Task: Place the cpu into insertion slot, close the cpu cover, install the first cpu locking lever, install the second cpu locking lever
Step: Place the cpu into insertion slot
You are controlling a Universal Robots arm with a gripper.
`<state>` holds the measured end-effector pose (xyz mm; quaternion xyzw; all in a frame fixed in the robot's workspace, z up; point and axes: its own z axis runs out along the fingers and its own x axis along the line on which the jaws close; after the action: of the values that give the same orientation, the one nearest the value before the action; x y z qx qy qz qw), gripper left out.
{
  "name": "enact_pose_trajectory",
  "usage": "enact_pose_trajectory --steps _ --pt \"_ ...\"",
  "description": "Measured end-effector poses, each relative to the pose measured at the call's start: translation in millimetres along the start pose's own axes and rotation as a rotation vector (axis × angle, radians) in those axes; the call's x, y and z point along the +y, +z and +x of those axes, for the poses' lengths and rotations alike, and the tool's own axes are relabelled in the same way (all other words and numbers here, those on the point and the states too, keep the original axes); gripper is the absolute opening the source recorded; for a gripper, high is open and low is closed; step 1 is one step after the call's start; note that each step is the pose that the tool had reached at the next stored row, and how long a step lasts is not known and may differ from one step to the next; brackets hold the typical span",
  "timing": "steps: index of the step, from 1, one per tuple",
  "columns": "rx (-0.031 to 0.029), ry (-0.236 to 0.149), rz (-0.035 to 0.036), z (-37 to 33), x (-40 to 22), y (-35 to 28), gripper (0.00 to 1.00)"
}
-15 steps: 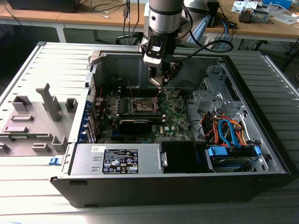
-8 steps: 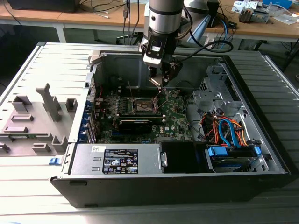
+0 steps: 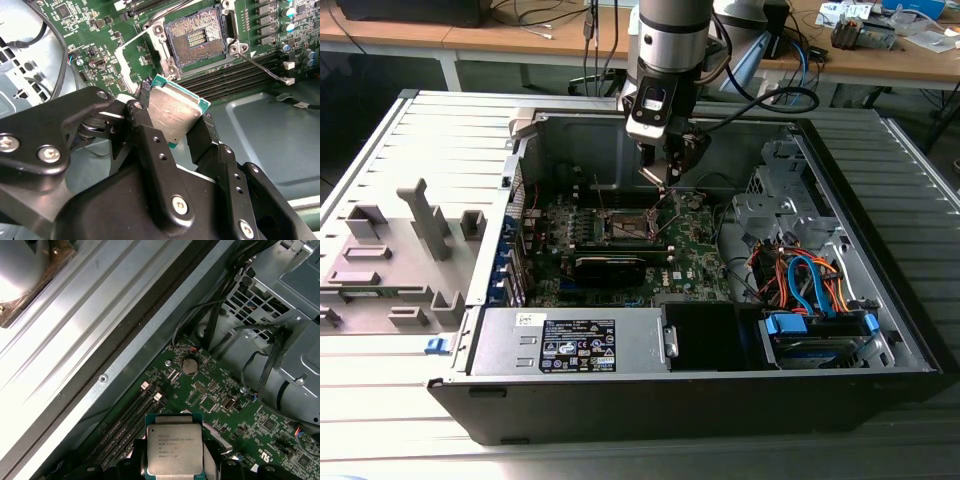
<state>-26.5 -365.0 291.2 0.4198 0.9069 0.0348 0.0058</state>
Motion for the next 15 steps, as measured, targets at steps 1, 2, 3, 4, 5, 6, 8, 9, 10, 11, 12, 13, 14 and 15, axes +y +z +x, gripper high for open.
enact_pose_trajectory --steps 1,2,3,4,5,6,8,9,10,11,12,13,14,15 --pt "0.0000 0.001 0.0000 0.0 0.0 0.1 0.55" --pt "-0.0001 0.001 0.0000 0.0 0.0 0.1 0.55" --pt "-0.0001 0.002 -0.0001 0.0 0.0 0.2 0.55" --pt "-0.0002 0.002 0.0000 0.0 0.0 0.3 0.55" --pt "-0.0002 0.003 -0.0001 0.0 0.0 0.3 0.55" --pt "-0.0002 0.003 -0.0001 0.0 0.0 0.4 0.55" --pt "-0.0003 0.005 -0.0001 0.0 0.0 0.5 0.55" --pt "-0.0004 0.006 -0.0001 0.0 0.0 0.6 0.55" --pt "-0.0004 0.007 -0.0001 0.0 0.0 0.6 0.55" --pt "-0.0005 0.007 -0.0002 0.0 0.0 0.7 0.55" --pt "-0.0005 0.008 -0.0001 0.0 -0.1 0.8 0.55" --pt "-0.0006 0.009 -0.0002 0.0 -0.1 0.9 0.55" --pt "-0.0006 0.009 -0.0002 0.0 -0.1 1.0 0.55" --pt "-0.0007 0.010 -0.0002 0.0 -0.1 1.0 0.55"
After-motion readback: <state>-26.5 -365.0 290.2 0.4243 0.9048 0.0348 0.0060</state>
